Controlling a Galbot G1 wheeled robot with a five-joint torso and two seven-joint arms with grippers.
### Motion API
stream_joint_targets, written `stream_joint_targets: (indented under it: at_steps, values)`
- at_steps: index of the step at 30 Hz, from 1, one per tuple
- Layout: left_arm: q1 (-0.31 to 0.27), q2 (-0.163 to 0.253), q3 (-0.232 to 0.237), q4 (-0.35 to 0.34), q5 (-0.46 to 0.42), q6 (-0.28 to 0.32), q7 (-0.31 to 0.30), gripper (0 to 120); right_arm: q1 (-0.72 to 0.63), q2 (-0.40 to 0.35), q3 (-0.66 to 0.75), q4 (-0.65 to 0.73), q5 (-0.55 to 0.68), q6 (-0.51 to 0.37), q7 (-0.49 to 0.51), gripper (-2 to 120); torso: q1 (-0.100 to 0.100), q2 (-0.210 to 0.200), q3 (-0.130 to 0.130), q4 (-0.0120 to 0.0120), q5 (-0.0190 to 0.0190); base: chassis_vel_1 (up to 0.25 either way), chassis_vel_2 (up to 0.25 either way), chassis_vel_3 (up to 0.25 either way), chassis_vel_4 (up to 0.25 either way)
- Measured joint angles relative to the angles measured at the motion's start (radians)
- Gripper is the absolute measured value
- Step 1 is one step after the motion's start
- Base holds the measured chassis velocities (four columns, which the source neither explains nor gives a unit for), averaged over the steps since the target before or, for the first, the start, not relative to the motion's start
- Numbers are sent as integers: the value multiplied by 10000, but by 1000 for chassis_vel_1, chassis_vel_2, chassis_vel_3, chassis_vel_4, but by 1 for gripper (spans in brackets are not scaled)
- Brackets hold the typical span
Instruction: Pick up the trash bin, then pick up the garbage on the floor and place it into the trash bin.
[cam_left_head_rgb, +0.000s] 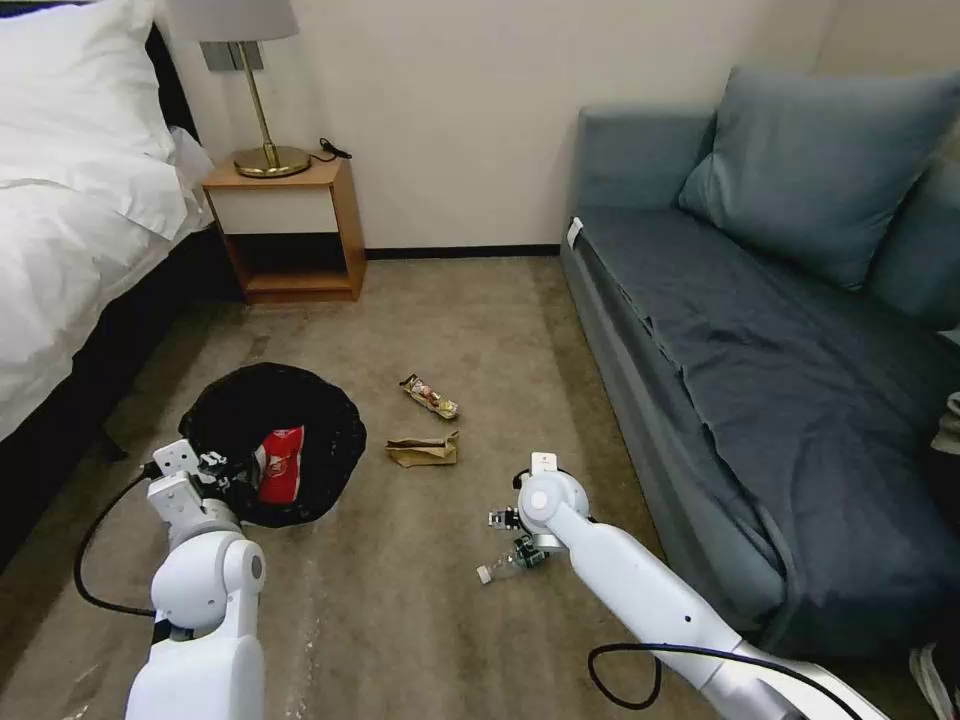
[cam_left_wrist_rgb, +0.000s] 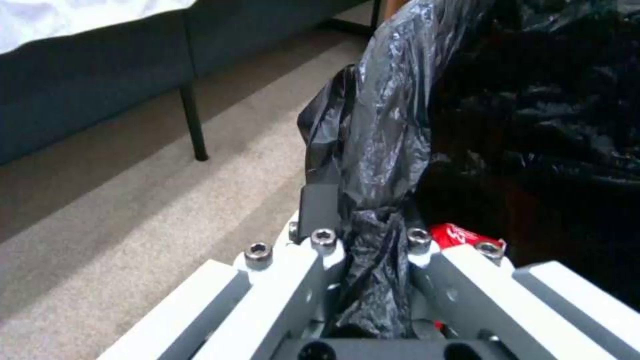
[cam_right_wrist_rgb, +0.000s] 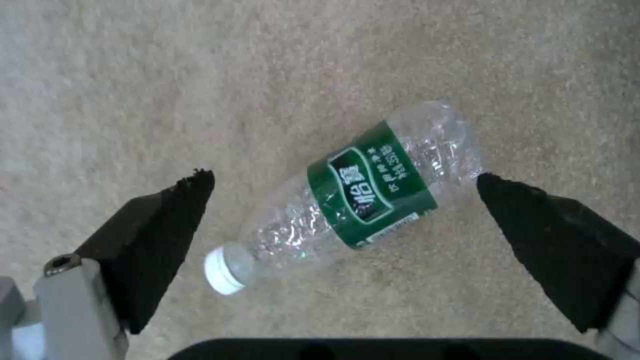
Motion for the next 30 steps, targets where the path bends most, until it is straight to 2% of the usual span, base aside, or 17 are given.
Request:
stream_joint_targets:
  at_steps: [5,7,13,18,20,30]
  values:
    - [-52,-96,82,119,120,-39,-1,2,-199,198,455,197,158,279,399,100,0,-1,0,1,0,0,0,0,0]
    - [-87,-114,92,125,144,-41,-1,2,-441,425,756,228,277,594,893,100,0,0,0,1,-1,0,0,0,0]
    - [-127,-98,50,127,144,-41,-5,2,-1214,742,1193,482,499,724,1437,100,0,0,0,1,0,0,0,0,0]
    - [-78,-105,21,130,137,-74,-15,2,-1686,1032,1625,431,348,779,1428,100,0,0,0,0,-1,0,0,0,0]
    - [-4,-103,20,128,138,-113,-15,2,-1827,1361,1941,317,176,831,1340,100,0,0,0,0,0,0,0,0,0]
    - [202,-92,1,-5,159,-169,-22,2,-1537,1955,2293,-245,-512,1005,801,100,0,0,0,2,-1,0,0,0,0]
